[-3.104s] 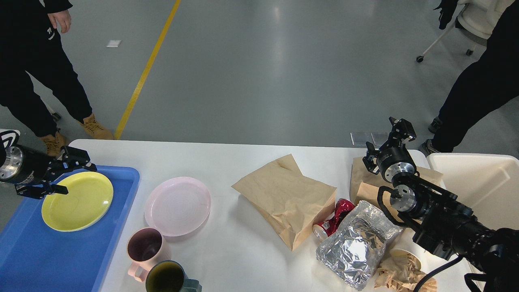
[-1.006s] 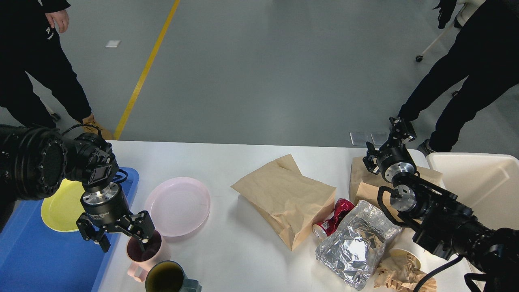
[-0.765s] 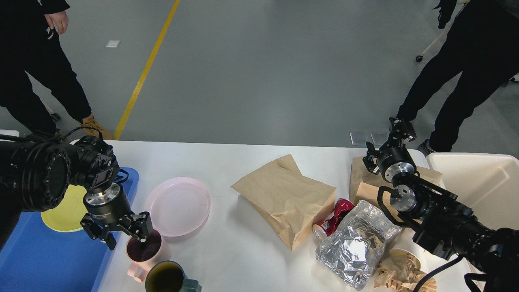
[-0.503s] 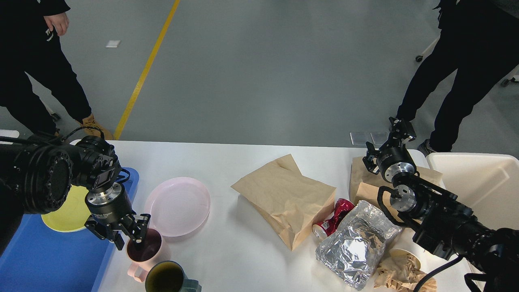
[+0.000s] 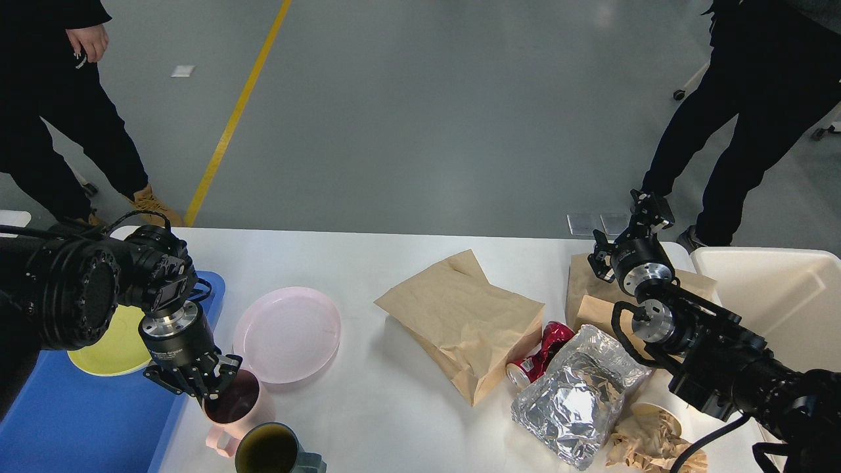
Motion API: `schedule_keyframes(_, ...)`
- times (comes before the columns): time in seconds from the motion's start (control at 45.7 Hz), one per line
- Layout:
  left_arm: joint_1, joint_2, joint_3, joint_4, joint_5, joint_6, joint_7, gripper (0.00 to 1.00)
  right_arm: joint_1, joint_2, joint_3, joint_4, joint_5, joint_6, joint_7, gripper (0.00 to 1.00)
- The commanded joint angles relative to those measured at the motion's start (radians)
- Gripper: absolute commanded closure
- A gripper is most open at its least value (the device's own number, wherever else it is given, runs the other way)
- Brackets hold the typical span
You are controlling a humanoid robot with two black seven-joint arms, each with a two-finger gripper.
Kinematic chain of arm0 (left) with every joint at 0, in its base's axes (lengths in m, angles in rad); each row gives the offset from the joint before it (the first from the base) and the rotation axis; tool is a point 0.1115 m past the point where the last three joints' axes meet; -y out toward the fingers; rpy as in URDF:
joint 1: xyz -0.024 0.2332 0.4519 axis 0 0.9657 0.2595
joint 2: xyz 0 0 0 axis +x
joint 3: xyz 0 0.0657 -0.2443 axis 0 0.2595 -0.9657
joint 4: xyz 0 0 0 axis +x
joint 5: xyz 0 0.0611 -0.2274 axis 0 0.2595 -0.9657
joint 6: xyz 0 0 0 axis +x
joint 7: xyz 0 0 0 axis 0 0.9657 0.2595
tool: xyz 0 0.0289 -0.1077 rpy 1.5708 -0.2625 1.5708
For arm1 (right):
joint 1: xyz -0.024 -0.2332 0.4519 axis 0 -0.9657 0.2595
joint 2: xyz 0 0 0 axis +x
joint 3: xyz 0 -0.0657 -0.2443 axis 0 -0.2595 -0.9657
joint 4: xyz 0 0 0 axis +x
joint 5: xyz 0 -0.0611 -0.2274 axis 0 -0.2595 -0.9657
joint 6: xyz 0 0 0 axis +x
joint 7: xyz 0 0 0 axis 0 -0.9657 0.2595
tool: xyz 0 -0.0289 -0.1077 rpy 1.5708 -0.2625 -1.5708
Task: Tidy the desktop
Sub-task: 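Lower the left gripper and grasp the pink mug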
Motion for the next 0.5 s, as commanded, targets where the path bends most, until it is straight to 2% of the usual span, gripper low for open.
schedule_keyframes(0.0, -0.002, 0.006, 0.0, -0.001, 0.0, 0.0, 0.0, 1.0, 0.0, 0.0, 0.0, 0.0, -0.001, 0.0, 0.0, 0.0)
schedule_keyframes(0.262, -0.057, 0.016, -0.002, -0.008, 0.003, 0.0, 0.0, 1.0, 0.0, 0.0, 0.0, -0.002, 0.001, 0.0, 0.0, 0.0)
schedule_keyframes(0.481, -0.11, 0.07, -0.002, -0.039, 0.009, 0.0, 0.003, 1.0, 0.0, 0.0, 0.0, 0.0, -0.001, 0.0, 0.0, 0.0)
